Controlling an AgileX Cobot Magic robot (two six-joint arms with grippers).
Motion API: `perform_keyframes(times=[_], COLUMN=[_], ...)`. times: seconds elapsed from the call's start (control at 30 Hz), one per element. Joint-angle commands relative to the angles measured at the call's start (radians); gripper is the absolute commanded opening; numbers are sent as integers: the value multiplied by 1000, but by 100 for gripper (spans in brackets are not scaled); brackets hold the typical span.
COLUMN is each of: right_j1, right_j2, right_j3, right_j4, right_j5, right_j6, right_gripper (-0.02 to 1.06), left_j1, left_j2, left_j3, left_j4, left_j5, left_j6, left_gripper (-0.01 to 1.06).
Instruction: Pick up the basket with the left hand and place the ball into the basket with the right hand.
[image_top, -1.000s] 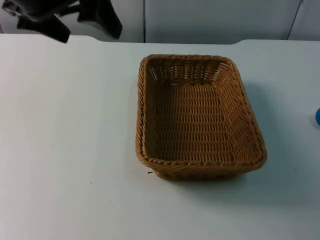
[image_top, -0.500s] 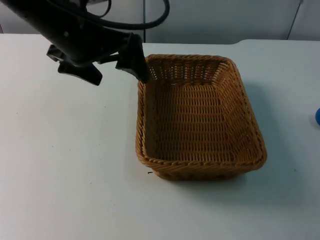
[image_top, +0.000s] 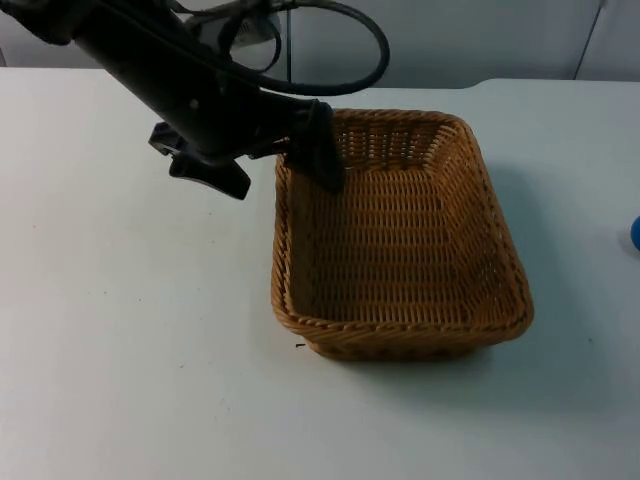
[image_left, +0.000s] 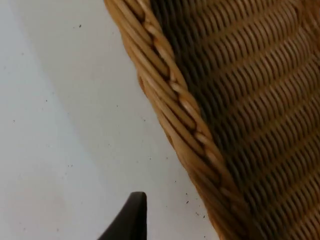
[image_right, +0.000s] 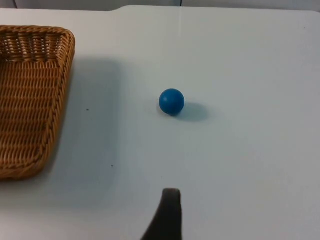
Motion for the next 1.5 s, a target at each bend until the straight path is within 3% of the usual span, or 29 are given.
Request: perform_keyframes(times=[0.0,1.0,1.13,1.17,1.23,1.3,1.47], right_j1=[-5,-5,-5,-5,-5,-5,-5], right_j2=[4,4,4,4,4,4,4], right_j3=[-6,-6,-6,-6,-6,-6,-6], right_j4=[0,0,0,0,0,0,0], right_j5=[-3,-15,-15,-15,-15,-15,-15], right_j6=[0,0,0,0,0,0,0], right_gripper=[76,76,76,76,76,76,76], left_j1=[-13,-48,-48,-48,-48,-48,-48], left_j2=[15,106,106,106,106,106,106], left_j3=[-10,-10,-10,-10,-10,-10,-10], left_j4=[-25,-117,-144,-144,-157,-169,-193], left_j5=[-16,-70,-85,-85,-85,-85,-85], left_j6=[-8,-8,-8,-8,-8,-8,-8], left_gripper=[104,102,80,80,65,61,38])
